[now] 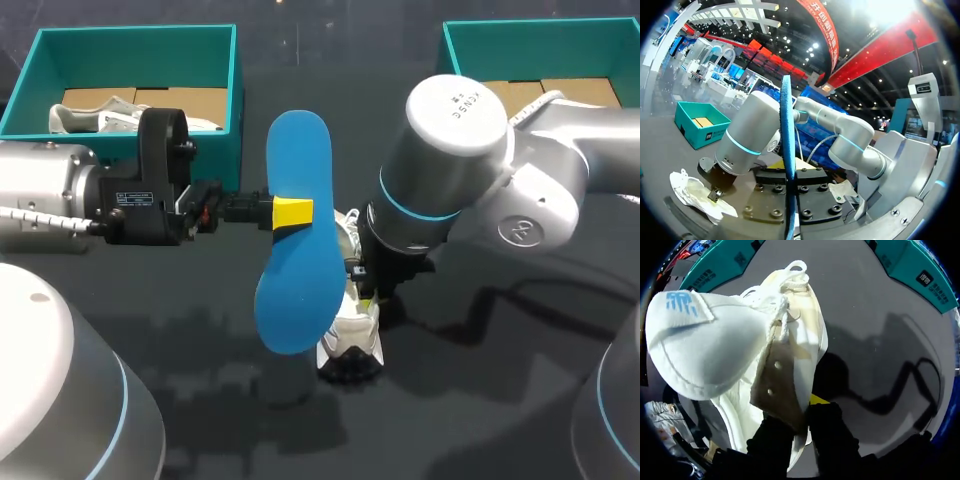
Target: Take the shoe out of the shoebox, open the shoe tongue, remove and reinsert the insole, then place the shoe into the shoebox
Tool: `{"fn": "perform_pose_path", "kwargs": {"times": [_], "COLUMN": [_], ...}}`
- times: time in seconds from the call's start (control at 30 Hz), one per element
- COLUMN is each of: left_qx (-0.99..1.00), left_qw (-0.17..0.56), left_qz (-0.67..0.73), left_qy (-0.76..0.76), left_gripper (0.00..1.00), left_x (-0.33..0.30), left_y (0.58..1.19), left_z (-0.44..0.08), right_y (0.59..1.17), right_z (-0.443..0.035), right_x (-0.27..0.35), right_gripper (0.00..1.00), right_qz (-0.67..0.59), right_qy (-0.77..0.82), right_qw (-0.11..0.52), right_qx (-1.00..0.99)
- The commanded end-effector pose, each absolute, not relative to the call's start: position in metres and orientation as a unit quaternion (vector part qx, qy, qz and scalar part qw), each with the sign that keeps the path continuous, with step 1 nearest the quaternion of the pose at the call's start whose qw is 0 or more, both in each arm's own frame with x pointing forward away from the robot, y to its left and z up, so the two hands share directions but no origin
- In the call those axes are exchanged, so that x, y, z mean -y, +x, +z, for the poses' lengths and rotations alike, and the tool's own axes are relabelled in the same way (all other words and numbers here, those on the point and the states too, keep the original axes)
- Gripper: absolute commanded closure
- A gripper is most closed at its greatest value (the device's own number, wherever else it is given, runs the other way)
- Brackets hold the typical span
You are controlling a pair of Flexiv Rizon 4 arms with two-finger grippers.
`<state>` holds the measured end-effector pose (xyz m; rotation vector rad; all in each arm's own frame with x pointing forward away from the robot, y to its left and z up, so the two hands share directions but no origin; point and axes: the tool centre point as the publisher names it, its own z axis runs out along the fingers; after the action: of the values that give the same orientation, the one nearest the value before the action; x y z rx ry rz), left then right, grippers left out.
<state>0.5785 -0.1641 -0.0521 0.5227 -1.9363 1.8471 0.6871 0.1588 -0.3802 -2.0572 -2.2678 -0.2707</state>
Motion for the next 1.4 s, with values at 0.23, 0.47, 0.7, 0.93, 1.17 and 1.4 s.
{"fn": "perform_pose_path", "kwargs": {"times": [0.23,0.47,0.7,0.93,1.17,1.4], "left_qx": [0.694,0.694,0.694,0.694,0.694,0.694], "left_qw": [0.206,0.206,0.206,0.206,0.206,0.206], "left_qz": [0.664,0.664,0.664,0.664,0.664,0.664], "left_qy": [0.187,0.187,0.187,0.187,0.187,0.187], "left_gripper": [1.0,1.0,1.0,1.0,1.0,1.0], "left_x": [0.166,0.166,0.166,0.166,0.166,0.166], "left_y": [0.578,0.578,0.578,0.578,0.578,0.578], "left_z": [-0.053,-0.053,-0.053,-0.053,-0.053,-0.053], "right_y": [0.683,0.682,0.678,0.677,0.679,0.683], "right_z": [-0.373,-0.355,-0.33,-0.328,-0.326,-0.279], "right_x": [-0.154,-0.151,-0.135,-0.131,-0.13,-0.113], "right_gripper": [0.23,0.0,0.0,0.0,0.0,0.0], "right_qz": [-0.103,-0.123,-0.215,-0.216,-0.238,-0.345], "right_qy": [-0.665,-0.66,-0.648,-0.645,-0.638,-0.603], "right_qw": [0.032,0.033,0.08,0.085,0.099,0.156], "right_qx": [0.739,0.741,0.726,0.728,0.726,0.702]}}
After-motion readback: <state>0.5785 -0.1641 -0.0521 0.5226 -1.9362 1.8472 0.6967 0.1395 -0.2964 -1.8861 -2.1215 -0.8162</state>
